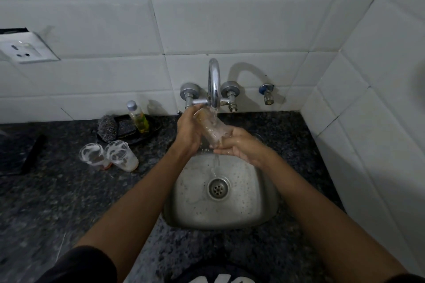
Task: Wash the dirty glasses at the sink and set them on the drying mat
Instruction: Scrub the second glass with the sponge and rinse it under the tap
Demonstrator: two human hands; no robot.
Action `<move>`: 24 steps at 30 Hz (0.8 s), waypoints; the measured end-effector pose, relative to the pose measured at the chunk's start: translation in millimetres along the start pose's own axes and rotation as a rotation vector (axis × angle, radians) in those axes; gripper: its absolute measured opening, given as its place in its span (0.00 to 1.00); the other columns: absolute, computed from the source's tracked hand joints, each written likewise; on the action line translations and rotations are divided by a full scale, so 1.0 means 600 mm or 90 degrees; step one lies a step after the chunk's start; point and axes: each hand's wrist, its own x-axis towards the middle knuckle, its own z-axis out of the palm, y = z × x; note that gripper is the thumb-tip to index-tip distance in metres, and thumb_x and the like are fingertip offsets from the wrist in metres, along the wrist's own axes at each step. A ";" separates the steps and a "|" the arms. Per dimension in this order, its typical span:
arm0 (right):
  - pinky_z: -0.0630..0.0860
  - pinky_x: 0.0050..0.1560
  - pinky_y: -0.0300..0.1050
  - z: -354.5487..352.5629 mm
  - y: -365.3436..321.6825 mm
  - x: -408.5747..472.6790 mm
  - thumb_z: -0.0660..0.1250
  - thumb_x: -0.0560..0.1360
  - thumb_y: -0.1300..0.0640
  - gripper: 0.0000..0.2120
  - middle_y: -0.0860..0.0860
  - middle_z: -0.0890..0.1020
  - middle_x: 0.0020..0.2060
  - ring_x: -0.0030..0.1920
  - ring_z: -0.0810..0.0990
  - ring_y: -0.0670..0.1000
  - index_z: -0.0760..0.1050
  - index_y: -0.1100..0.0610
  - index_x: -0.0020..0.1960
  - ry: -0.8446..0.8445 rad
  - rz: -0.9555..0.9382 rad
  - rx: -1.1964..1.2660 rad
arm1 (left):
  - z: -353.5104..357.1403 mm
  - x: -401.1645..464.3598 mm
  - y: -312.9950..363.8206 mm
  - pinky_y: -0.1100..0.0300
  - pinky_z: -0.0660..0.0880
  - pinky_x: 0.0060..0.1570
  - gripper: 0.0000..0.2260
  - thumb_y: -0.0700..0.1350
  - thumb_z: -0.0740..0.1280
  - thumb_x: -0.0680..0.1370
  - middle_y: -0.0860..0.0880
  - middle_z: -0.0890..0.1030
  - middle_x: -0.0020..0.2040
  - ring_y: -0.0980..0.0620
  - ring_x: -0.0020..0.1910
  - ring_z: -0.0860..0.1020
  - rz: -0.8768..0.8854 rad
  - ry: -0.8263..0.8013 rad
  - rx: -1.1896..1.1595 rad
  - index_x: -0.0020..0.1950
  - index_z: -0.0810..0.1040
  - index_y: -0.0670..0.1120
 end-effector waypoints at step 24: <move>0.81 0.54 0.38 -0.012 0.026 -0.031 0.81 0.72 0.49 0.30 0.46 0.85 0.56 0.53 0.85 0.42 0.76 0.52 0.71 0.191 -0.313 -0.454 | -0.049 -0.006 0.051 0.42 0.65 0.78 0.30 0.52 0.61 0.84 0.33 0.72 0.74 0.35 0.74 0.69 0.714 -0.532 1.122 0.80 0.65 0.34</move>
